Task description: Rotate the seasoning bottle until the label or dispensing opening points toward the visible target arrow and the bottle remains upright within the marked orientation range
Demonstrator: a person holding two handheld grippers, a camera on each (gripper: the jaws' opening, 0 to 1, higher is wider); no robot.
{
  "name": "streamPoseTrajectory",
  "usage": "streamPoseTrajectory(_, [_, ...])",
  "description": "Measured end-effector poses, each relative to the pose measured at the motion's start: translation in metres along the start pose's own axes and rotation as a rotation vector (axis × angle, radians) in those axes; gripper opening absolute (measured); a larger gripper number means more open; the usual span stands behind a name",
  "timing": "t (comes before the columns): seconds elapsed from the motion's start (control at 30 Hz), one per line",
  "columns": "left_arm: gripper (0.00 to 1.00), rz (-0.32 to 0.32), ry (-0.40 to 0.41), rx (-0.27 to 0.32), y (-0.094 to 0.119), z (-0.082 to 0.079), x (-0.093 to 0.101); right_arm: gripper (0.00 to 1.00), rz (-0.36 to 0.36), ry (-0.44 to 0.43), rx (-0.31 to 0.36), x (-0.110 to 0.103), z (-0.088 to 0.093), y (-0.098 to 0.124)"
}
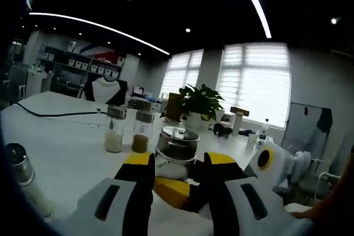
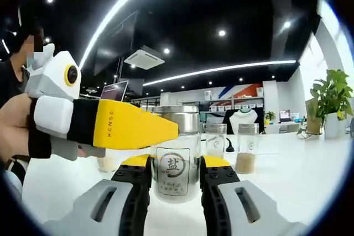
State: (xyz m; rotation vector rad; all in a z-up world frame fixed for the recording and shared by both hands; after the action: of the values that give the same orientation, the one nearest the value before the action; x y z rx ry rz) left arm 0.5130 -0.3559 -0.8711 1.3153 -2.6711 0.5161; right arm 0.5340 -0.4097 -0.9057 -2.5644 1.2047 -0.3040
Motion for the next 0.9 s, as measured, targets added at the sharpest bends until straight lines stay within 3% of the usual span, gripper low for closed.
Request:
streamPoseTrajectory(0.1, [0.36,-0.070,-0.107,0.011,-0.001,0.000,-0.006,0.31,-0.010,0.009,-0.003,-0.002,0.000,-0.001])
streamPoseTrajectory(0.17, [0.37,-0.048,-0.080,0.007,-0.004,0.002,0.000,0.31,-0.016,0.015,-0.006,-0.004,0.001,-0.001])
streamPoseTrajectory(0.37, [0.39,-0.081,-0.074,0.000,-0.011,0.005,-0.001,0.31,-0.009,0.018,-0.011,-0.002,0.002,-0.002])
streamPoseTrajectory(0.47, [0.39,-0.107,-0.141,-0.011,-0.012,0.010,-0.005,0.31,-0.031,0.058,-0.017,-0.007,0.001,-0.004])
streamPoseTrajectory(0.53, [0.38,-0.114,-0.139,-0.012,-0.012,0.011,-0.005,0.31,-0.042,0.102,-0.034,-0.010,0.003,-0.004])
streamPoseTrajectory(0.7, [0.36,-0.124,-0.127,0.007,-0.008,0.009,-0.010,0.31,-0.052,0.090,-0.023,-0.013,0.003,-0.005])
streamPoseTrajectory(0.9, [0.35,-0.090,-0.139,-0.008,-0.010,0.009,-0.011,0.32,-0.051,0.076,-0.022,-0.012,0.004,-0.006])
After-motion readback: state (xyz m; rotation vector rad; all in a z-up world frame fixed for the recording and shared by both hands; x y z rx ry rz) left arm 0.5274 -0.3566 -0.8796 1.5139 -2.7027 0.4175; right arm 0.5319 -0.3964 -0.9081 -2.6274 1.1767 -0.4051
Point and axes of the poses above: the point that each gripper's makers call its tool centre point, and the gripper's own axes: y roughly backward along the fingers, x roughly to its right, z roughly out of its underside, the point moved 5 cm from there along y, roughly backward along the fingers, and after that the axes turned 13 degrees about x, right-handed, at the moved point
